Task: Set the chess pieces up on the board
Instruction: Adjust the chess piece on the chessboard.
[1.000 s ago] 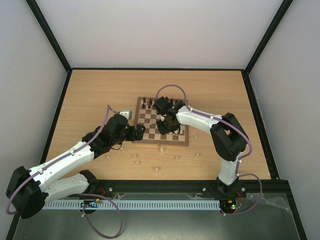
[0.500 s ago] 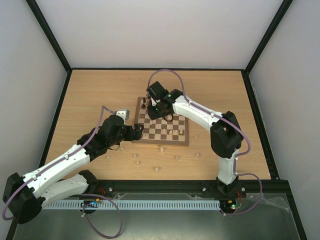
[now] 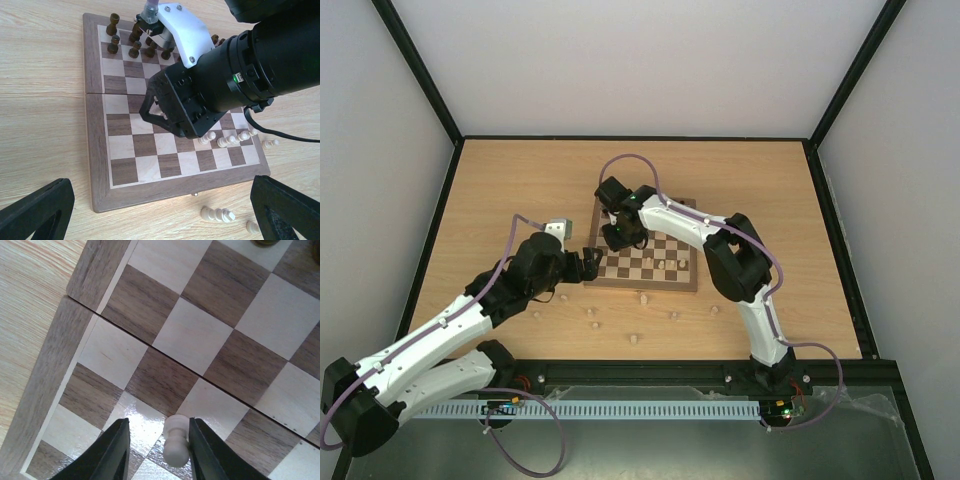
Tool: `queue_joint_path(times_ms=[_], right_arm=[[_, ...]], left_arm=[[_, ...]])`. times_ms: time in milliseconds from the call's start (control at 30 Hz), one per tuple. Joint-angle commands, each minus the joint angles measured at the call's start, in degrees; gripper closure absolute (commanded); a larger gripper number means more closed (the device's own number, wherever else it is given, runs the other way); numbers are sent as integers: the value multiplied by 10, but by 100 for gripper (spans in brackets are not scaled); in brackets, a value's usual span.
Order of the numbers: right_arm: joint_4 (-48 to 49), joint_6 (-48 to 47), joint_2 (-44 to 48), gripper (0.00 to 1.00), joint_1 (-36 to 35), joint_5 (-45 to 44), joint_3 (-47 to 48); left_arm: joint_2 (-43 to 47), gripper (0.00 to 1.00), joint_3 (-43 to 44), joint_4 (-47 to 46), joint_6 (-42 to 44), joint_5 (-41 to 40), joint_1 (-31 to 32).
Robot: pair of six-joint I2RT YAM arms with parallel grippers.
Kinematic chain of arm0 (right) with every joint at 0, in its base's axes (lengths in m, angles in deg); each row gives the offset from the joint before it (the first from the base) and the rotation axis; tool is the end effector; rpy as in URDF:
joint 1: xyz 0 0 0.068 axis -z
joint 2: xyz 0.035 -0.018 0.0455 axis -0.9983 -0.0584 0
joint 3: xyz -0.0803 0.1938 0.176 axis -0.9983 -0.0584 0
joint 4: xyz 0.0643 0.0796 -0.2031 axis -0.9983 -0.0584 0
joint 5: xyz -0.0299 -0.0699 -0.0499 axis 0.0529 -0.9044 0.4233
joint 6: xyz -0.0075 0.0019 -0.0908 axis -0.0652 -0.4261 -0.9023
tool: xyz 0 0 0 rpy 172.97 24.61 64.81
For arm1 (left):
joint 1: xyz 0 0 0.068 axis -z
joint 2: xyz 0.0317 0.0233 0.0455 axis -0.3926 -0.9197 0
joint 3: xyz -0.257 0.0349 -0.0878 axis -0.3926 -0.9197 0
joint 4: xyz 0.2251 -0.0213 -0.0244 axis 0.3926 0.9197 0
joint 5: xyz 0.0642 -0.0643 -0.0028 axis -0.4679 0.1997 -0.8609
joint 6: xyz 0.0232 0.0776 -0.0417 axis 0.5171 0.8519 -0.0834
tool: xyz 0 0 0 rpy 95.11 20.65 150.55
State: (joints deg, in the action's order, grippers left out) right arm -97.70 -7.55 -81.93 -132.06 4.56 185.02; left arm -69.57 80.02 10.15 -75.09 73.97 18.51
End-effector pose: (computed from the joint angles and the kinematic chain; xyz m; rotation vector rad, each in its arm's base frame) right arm 0.3238 0.3271 0.1725 -0.6198 2.5877 0.3702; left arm 0.1561 -0.1262 0.2540 0.0337 2.1726 -0.6844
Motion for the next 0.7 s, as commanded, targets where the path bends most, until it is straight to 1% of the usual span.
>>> queue_joint_path(times_ms=[0, 200, 267, 533, 667], right_arm=[[-43, -3, -9, 74, -3, -17, 19], [-41, 0, 6, 89, -4, -31, -7], [-39, 2, 18, 92, -6, -35, -23], [-32, 9, 86, 93, -15, -47, -91], [-30, 11, 99, 93, -19, -48, -123]], left_arm=[[8, 0, -8, 12, 0, -12, 1], [5, 1, -8, 9, 3, -12, 1], [4, 1, -8, 8, 4, -11, 1], [0, 0, -12, 2, 4, -6, 1], [-3, 0, -13, -3, 4, -4, 1]])
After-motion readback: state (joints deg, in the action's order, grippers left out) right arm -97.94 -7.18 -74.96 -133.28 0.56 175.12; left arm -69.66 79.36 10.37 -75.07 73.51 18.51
